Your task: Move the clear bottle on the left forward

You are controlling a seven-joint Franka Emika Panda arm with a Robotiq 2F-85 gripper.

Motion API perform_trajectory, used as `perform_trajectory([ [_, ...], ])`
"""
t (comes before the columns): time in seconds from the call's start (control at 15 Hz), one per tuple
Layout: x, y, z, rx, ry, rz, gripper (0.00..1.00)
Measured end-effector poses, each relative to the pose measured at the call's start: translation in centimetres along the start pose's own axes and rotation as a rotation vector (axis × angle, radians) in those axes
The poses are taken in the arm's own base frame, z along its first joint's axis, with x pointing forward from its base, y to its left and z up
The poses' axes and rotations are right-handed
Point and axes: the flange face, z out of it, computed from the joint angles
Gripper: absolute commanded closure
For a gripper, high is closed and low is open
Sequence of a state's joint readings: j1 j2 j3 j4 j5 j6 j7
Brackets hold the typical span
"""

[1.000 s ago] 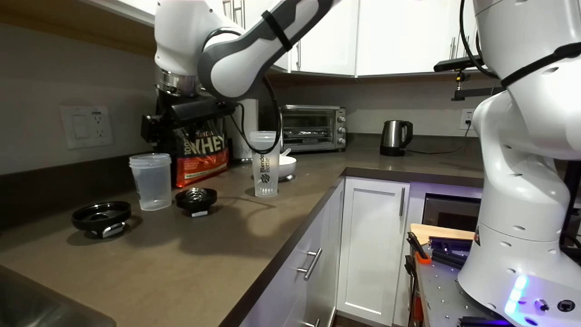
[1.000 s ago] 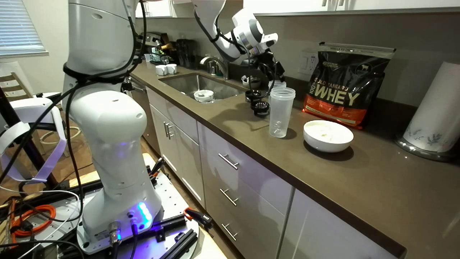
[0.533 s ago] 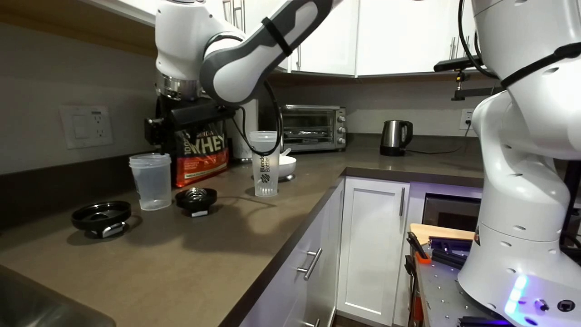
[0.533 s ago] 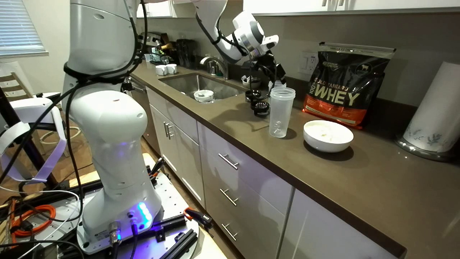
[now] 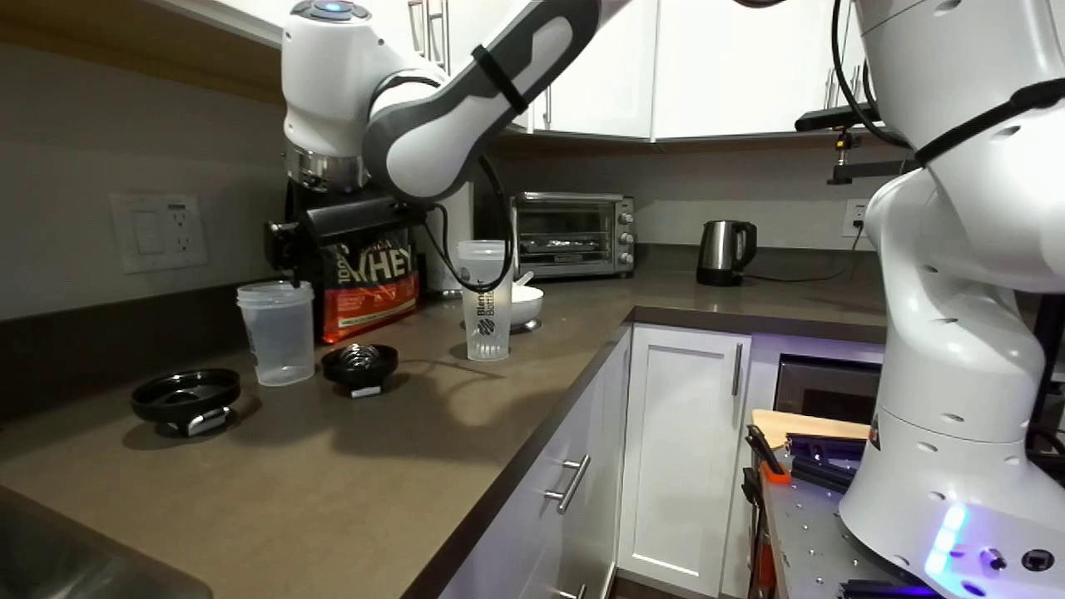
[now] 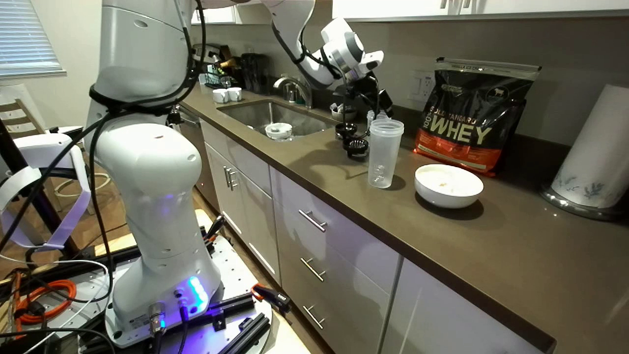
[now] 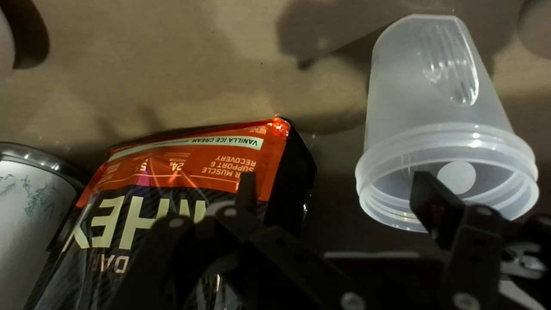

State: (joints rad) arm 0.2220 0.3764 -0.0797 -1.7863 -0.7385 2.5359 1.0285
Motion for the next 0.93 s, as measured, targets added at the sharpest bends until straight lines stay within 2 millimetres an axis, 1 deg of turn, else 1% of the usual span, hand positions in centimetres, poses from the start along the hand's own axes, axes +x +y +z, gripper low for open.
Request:
perform_trajectory([
  [0.07,0.0,-0.1,0.1,0.000,-0.001,0.006,0.16],
  [0.13,0.0,-0.2,0.3,-0.001,-0.001,0.012,0.21],
  [0.2,0.0,-0.3,0.5,-0.001,-0.001,0.018,0.35],
  [0.27,0.0,-0.4,0.6,-0.002,-0.002,0.021,0.34],
  [0.33,0.0,-0.4,0.8,-0.003,-0.002,0.026,0.36],
  [0.4,0.0,-0.5,0.9,-0.003,-0.002,0.032,0.33],
  [0.47,0.1,-0.5,1.0,-0.004,-0.001,0.038,0.26],
  [0.53,0.1,-0.4,1.1,-0.005,-0.001,0.043,0.24],
  [0.6,0.2,-0.4,1.1,-0.006,0.000,0.047,0.24],
  [0.67,0.3,-0.4,1.2,-0.006,0.001,0.051,0.20],
  [0.73,0.3,-0.4,1.2,-0.007,0.002,0.054,0.21],
  [0.87,0.5,-0.3,1.2,-0.007,0.004,0.060,0.35],
  [0.93,0.5,-0.3,1.2,-0.007,0.005,0.061,0.39],
])
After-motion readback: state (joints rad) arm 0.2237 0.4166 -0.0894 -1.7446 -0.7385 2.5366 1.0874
